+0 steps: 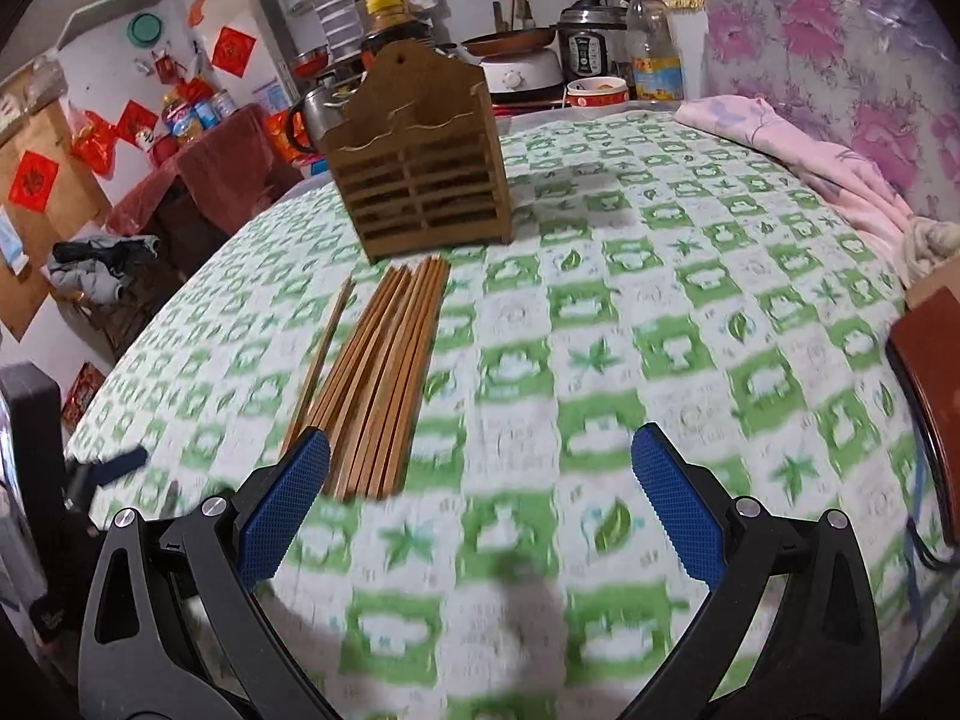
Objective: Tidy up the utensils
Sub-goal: 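Move the left tool toward the wooden chopstick pile, aligning with one chopstick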
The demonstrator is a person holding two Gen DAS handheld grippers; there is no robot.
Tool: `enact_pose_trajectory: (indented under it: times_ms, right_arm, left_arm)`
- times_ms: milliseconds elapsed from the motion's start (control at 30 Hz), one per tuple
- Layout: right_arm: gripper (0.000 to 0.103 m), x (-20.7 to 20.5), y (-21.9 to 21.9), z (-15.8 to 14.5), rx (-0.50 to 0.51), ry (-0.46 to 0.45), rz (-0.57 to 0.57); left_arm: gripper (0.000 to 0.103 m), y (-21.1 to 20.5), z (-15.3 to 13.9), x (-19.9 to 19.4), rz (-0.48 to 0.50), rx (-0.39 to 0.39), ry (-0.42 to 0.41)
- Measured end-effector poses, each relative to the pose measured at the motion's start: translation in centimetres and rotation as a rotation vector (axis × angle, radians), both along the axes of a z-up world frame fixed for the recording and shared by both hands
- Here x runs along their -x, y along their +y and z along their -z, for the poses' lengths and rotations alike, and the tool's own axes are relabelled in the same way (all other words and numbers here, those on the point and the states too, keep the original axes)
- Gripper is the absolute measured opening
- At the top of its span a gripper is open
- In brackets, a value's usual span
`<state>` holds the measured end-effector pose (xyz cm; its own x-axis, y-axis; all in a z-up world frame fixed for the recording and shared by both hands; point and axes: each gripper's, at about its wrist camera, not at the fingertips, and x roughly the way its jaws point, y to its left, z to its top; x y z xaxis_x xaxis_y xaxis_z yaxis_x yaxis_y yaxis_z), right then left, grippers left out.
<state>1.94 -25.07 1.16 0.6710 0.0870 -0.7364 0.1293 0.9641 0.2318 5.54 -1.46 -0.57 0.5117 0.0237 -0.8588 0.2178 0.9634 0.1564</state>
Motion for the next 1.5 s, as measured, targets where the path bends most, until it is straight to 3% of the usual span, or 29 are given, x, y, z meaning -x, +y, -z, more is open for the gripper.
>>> enact_pose_trajectory:
  times_ms: [200,467,567,733,933,1100,1267,1433,1500]
  right_arm:
    - [0.097,-1.8,-0.6,1.7,0.015,0.031,0.04]
    - [0.097,-2.1,-1.8,2.9,-0.102,0.061,0.027]
    - [0.097,-2.1,-2.6,3.2,-0.157,0.061,0.042]
    - [0.097,-2.4,-3.8,4.0,-0.254,0.086,0.063]
    - [0.097,-2.4,-3.9,4.1,-0.262,0.086,0.063]
    - [0.097,-2.4,-3.9,4.1,-0.26,0.087,0.063]
    - [0.097,-2.4,-3.9,4.1,-0.256,0.088,0.061]
    - [0.097,-2.4,-3.8,4.0,-0.254,0.084,0.057]
    - [0.097,-2.3,-3.4,3.7,-0.237,0.071,0.042]
  left_arm:
    - [0.098,-0.6,0.6,-0.2,0.046,0.006,0.04]
    - [0.099,0.4,1.0,-2.0,0.1,0.126,0.103]
    - [0.099,0.9,0.9,-2.3,0.127,0.126,0.115]
    - [0.099,0.5,1.0,-2.8,0.139,0.118,0.13]
    - [0.098,-0.2,0.6,-2.2,0.142,0.108,0.117]
    - [0.098,-2.7,0.4,-0.9,0.227,-0.008,0.039]
    - [0.099,-0.7,0.6,-3.7,0.112,-0.108,-0.015]
    - [0.098,4.6,1.0,-5.5,-0.013,0.121,0.108]
    - [0.098,4.5,0.8,-5.6,-0.029,0.106,0.096]
